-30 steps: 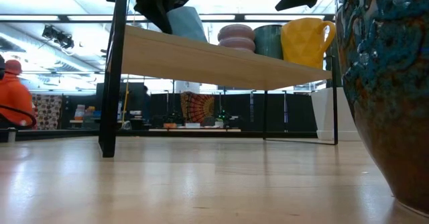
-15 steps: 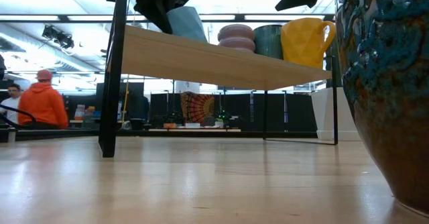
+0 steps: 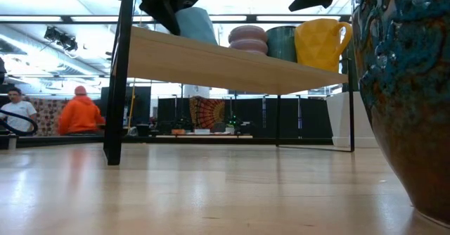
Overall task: Place coffee mugs
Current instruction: Put the blue mug on the shelf
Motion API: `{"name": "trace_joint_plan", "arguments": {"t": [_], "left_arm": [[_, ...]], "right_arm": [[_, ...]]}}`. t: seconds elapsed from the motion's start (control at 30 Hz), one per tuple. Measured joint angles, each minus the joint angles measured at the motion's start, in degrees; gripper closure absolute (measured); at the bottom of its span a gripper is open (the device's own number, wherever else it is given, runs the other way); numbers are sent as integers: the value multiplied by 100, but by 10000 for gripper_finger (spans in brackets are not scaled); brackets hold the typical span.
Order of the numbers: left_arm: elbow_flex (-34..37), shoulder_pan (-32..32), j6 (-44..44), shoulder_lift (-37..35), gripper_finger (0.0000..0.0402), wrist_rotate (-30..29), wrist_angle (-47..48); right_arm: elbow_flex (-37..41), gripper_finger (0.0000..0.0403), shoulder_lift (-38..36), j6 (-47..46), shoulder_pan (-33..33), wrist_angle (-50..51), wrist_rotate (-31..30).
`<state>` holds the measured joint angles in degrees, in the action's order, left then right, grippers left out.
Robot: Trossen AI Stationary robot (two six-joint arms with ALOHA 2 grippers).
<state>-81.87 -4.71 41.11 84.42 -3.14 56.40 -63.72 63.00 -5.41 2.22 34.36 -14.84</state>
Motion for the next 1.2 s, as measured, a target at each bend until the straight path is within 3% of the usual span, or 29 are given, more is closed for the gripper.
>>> {"name": "trace_joint_plan", "arguments": {"t": [0.27, 0.8, 1.2], "left_arm": [[-13, 2, -1, -4, 295, -7, -31], [-9, 2, -477, -4, 287, -103, -571], [2, 0, -449, 227, 232, -140, -788]], "right_arm": [[0, 167, 0, 0, 0, -2, 0], [0, 167, 0, 0, 0, -2, 1], [2, 167, -2, 0, 0, 3, 3]]}}
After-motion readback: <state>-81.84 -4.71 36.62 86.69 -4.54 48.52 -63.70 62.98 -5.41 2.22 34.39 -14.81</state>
